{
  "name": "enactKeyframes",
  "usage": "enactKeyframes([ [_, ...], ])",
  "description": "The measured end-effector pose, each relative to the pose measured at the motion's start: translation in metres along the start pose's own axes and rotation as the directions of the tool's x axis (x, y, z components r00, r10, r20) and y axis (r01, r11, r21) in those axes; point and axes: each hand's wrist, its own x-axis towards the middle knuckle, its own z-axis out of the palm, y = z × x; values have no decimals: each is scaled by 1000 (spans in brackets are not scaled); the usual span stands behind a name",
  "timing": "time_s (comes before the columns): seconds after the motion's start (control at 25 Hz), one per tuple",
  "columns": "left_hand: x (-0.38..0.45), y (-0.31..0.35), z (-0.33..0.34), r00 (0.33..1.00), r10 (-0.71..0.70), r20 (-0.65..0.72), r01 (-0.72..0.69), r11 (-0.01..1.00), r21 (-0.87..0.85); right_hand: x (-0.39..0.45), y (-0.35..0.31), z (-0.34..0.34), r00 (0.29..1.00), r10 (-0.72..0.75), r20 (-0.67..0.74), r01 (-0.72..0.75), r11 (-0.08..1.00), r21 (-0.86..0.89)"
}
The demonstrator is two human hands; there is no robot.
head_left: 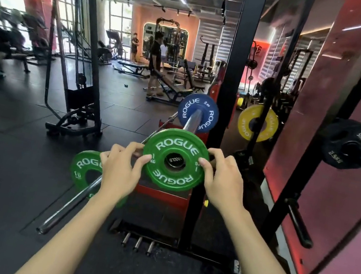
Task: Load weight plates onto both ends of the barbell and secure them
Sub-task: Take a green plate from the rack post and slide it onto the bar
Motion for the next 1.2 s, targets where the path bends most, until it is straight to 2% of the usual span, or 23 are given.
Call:
enactKeyframes([
  [0.24, 22, -33, 30, 992, 47, 119, -40, 997, -61, -1, 4, 34, 993, 102, -51, -105, 992, -69],
  [0.36, 33, -35, 44, 990, 72, 122, -58, 992, -111, 7, 9, 39, 986, 132, -97, -142, 984, -108],
  [0.6, 64, -36, 63, 978, 77, 193, -57, 993, -104, 37, 14, 58, 974, 183, -130, -200, 971, -132],
  [0.68, 68, -40, 66, 975, 110, 194, -90, 990, -108, 39, 18, 63, 972, 186, -146, -205, 971, -125],
  [0.84, 82, -45, 70, 971, 159, 181, -141, 984, -107, 45, 24, 67, 986, 68, -153, -93, 982, -166],
  [1.04, 102, -46, 88, 983, 127, 130, -114, 988, -106, 68, 35, 78, 973, 126, -192, -158, 974, -163],
  [1.2, 121, -50, 118, 989, 132, 70, -123, 986, -112, 96, 51, 93, 973, 94, -211, -126, 982, -143],
])
